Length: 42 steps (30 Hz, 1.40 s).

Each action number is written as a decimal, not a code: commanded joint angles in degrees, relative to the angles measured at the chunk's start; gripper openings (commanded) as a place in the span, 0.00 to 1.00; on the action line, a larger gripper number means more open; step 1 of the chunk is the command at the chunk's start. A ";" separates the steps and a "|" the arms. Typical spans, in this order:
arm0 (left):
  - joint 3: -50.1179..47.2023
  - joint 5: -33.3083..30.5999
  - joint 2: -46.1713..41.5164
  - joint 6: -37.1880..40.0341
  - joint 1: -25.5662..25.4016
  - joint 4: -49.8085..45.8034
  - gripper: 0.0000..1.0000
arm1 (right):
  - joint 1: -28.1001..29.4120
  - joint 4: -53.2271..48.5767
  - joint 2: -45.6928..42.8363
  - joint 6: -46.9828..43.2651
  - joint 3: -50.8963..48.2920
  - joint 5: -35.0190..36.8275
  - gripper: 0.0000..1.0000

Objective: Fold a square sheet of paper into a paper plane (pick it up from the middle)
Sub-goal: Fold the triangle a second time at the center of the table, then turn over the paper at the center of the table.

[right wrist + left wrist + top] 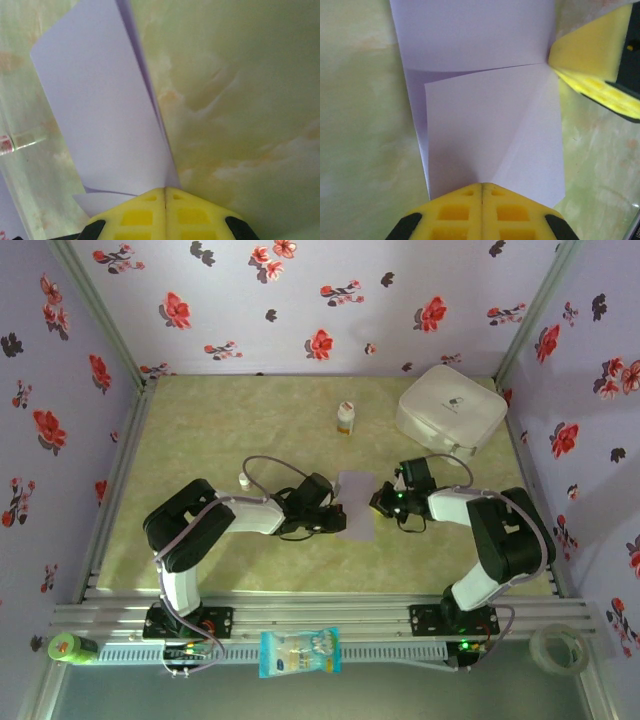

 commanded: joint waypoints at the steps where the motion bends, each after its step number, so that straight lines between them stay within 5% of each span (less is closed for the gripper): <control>1: -2.64 0.24 1.21 -1.11 -0.92 -5.92 0.00 | -1.59 -1.17 -2.56 -0.70 -0.10 5.77 0.01; 8: -5.11 0.32 -1.62 -4.86 -1.69 -2.62 0.00 | -1.64 -4.65 -3.76 -2.22 3.80 1.19 0.03; 11: -7.31 -0.40 -6.09 -7.81 -2.39 3.09 0.01 | -1.05 -5.33 -7.00 -1.17 2.08 0.55 0.12; 13: -9.23 -0.97 -10.18 -9.24 -2.58 7.34 0.13 | -0.95 -7.26 -8.18 -1.25 2.15 -2.27 0.14; 16: -7.77 0.47 -13.31 -6.29 -0.60 4.00 0.18 | 0.58 -12.92 -10.86 -2.78 2.44 -1.76 0.17; 25: 3.30 10.41 -6.61 8.29 5.99 -9.93 0.15 | 3.64 -23.32 -20.67 3.07 -0.39 2.63 0.31; 29: 8.41 12.89 -2.36 13.04 6.37 -13.97 0.13 | 7.11 -21.85 -22.52 7.60 -2.35 2.82 0.24; 38: 10.65 11.90 2.94 15.61 6.63 -15.89 0.08 | 12.19 -17.82 -22.22 14.14 -5.57 4.52 0.21; 42: 9.63 10.07 3.79 15.99 6.61 -15.86 0.07 | 12.76 -15.13 -20.91 16.42 -6.72 4.09 0.28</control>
